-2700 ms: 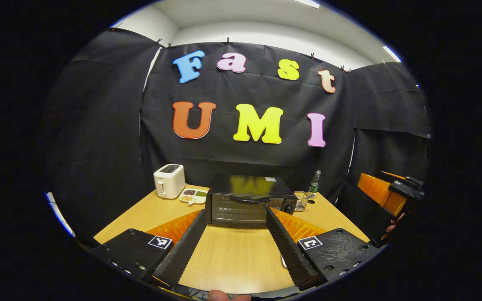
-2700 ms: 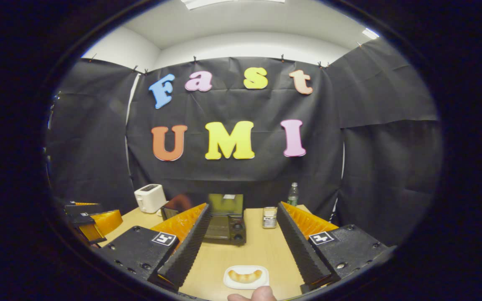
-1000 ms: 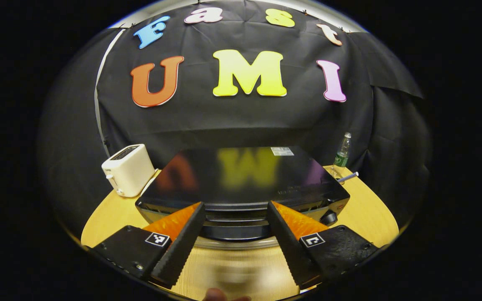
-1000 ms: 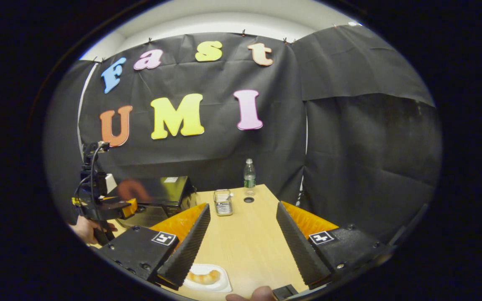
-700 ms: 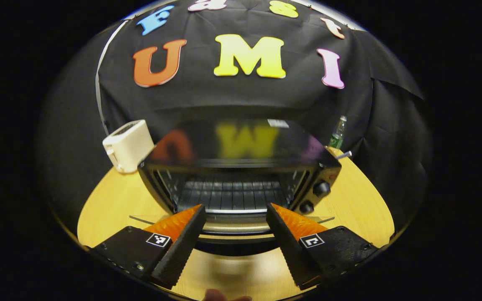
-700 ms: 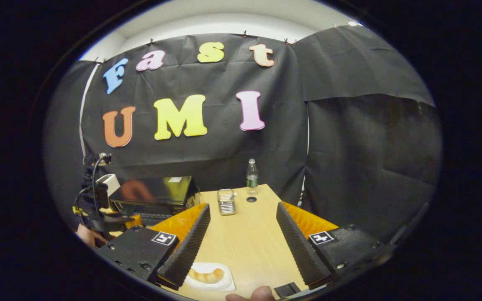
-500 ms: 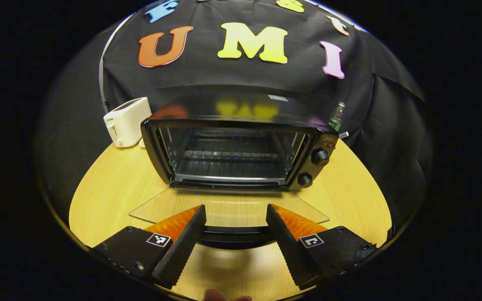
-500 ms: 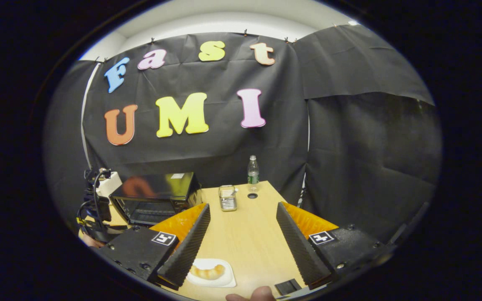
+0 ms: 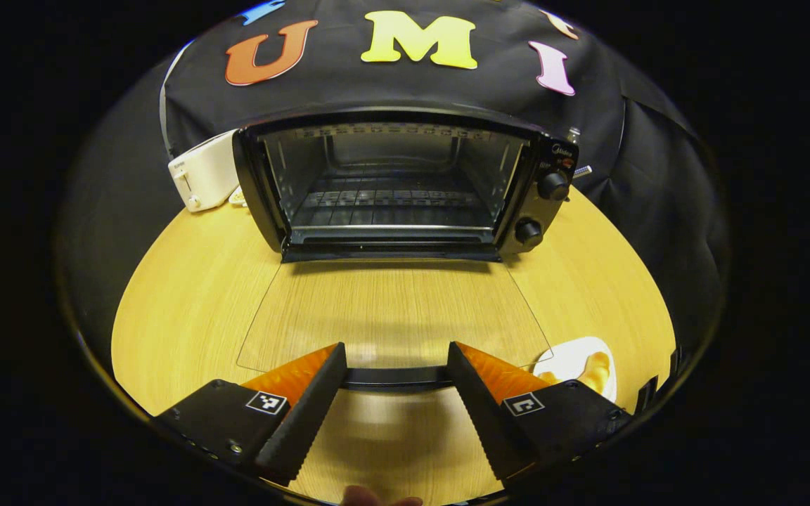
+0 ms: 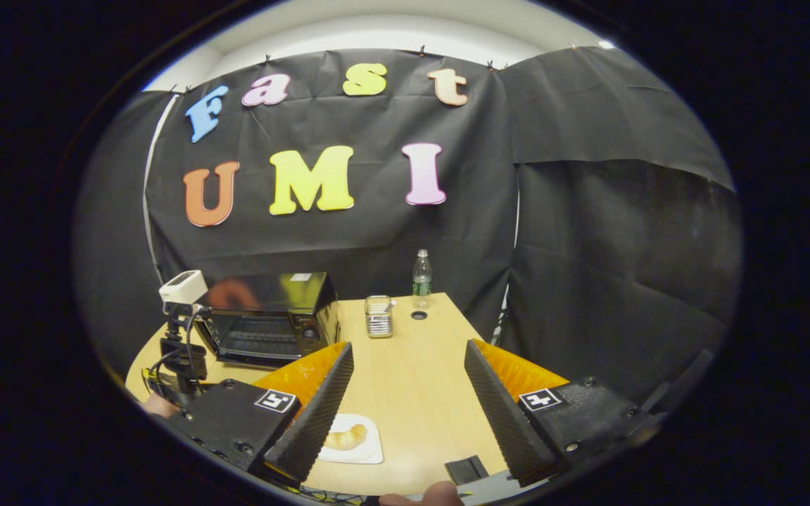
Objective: Open the electric oven with the left hand, put the food in, and close the electric oven.
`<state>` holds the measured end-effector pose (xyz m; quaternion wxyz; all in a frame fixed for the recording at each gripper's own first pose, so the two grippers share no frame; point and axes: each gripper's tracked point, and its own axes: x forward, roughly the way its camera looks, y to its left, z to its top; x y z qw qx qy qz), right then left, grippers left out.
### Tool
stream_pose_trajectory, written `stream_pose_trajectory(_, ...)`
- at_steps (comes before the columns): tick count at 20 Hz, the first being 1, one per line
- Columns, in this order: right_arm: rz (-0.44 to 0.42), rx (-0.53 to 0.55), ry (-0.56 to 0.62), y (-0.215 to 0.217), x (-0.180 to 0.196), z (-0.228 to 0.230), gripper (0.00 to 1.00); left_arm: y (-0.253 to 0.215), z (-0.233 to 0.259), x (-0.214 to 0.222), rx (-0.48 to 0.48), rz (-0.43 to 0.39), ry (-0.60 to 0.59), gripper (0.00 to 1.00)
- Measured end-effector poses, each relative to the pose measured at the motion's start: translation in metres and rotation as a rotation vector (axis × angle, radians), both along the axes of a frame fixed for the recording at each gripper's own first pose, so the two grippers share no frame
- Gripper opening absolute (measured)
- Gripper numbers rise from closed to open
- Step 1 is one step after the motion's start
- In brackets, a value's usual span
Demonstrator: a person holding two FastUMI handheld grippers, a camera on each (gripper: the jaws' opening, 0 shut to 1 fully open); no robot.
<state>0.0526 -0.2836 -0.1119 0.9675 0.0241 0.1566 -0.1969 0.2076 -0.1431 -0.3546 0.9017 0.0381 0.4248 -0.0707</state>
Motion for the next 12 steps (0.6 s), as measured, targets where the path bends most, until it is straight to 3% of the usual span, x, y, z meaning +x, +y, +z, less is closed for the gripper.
stream_pose_trajectory(7,0.039,0.002,0.027,0.013,-0.009,-0.002,1.0,-0.001,0.009,0.003,-0.01,0.01,-0.052,0.97)
stream_pose_trajectory(12,0.085,0.031,0.083,0.024,-0.006,-0.016,1.0,-0.006,0.059,-0.003,-0.098,0.038,-0.155,0.95)
